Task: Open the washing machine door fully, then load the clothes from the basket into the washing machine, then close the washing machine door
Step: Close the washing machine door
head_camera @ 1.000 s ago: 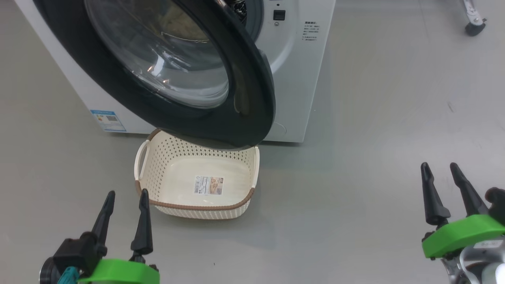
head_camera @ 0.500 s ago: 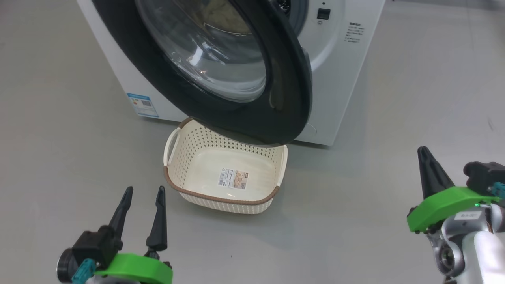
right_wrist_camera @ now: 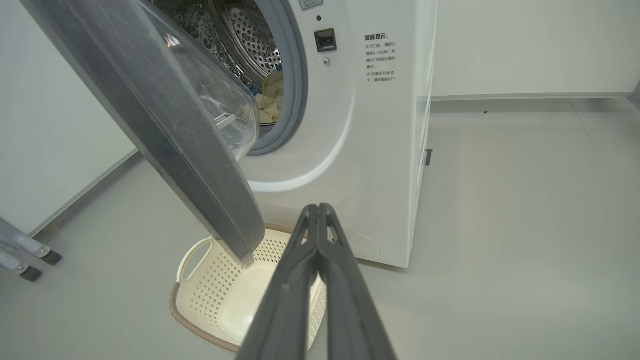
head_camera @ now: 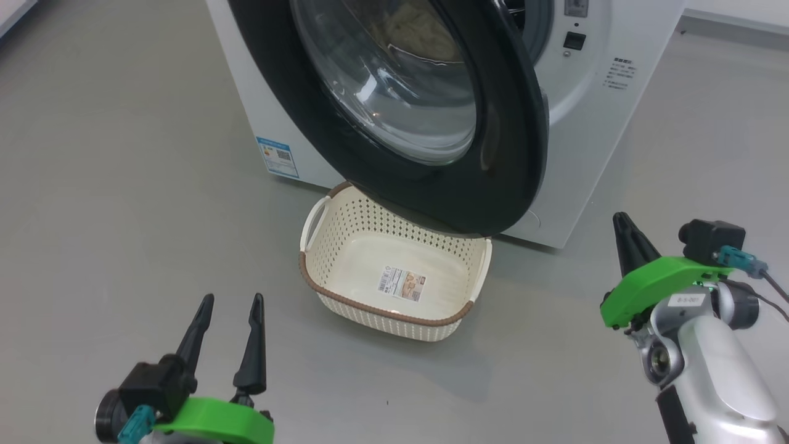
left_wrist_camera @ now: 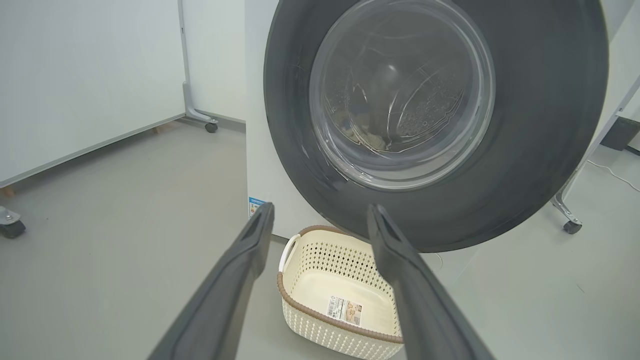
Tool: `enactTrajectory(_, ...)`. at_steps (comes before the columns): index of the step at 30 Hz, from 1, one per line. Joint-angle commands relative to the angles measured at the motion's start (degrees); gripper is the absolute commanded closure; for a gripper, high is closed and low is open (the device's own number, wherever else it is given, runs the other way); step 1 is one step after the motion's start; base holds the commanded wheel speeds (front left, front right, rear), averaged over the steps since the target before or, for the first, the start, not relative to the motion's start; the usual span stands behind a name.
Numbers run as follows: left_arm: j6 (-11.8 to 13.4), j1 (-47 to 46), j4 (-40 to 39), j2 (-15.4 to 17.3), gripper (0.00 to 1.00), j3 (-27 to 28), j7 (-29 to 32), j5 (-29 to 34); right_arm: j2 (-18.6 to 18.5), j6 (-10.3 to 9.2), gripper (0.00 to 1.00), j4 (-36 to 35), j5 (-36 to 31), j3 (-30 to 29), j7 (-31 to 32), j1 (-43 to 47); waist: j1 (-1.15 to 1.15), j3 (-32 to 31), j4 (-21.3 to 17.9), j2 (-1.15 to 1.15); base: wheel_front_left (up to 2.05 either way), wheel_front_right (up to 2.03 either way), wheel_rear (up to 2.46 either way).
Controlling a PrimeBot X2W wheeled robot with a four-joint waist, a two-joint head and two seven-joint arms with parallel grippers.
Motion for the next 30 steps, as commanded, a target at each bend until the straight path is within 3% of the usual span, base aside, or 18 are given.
enactTrajectory(1, -0.1, -2.0, -1.7, 0.8, 0.00, 2.2, -0.7, 0.3, -0.7, -0.04, 1.00, -0.3, 0.7, 1.7, -1.2, -3.4, 0.00, -0.2, 0.6, 0.00, 0.00, 0.00, 0.00)
enactTrajectory(6, -0.1, -2.2, -1.6, 0.8, 0.00, 1.7, -0.7, 0.5, -0.7, -0.04, 1.00, 4.2, 2.1, 3.1, -4.3, -7.3, 0.00, -0.4, 1.6, 0.00, 0.00, 0.00, 0.00)
enactTrajectory(11, -0.2, -1.9, -1.8, 0.7, 0.00, 1.6, -0.8, 0.5, -0.7, -0.04, 1.00, 3.6, 2.6, 3.3, -7.7, -10.6, 0.00, -0.9, 1.9, 0.00, 0.00, 0.00, 0.00)
enactTrajectory(15, -0.2, -1.6, -2.1, 0.9, 0.00, 1.7, -0.9, 0.5, -0.7, -0.04, 1.00, -2.4, 2.7, 3.6, -9.4, -13.1, 0.00, -1.1, 2.0, 0.00, 0.00, 0.00, 0.00)
enactTrajectory(17, -0.2, -1.5, -2.3, 1.0, 0.00, 1.6, -0.9, 0.5, -0.7, -0.04, 1.00, -9.6, 3.5, 5.5, -9.4, -14.3, 0.00, -1.1, 2.0, 0.00, 0.00, 0.00, 0.00)
enactTrajectory(22, -0.1, -1.7, -2.4, 1.0, 0.00, 1.5, -0.9, 0.5, -0.7, -0.04, 1.00, -19.9, 4.3, 11.6, -5.5, -14.4, 0.00, -0.7, 2.5, 0.00, 0.00, 0.00, 0.00)
enactTrajectory(30, 0.2, -2.1, -2.1, 0.4, 0.00, 1.8, -1.0, 0.5, -0.7, -0.04, 1.00, -20.0, 4.5, 17.4, 0.9, -10.6, 0.00, 0.1, 3.7, 0.00, 0.00, 0.00, 0.00)
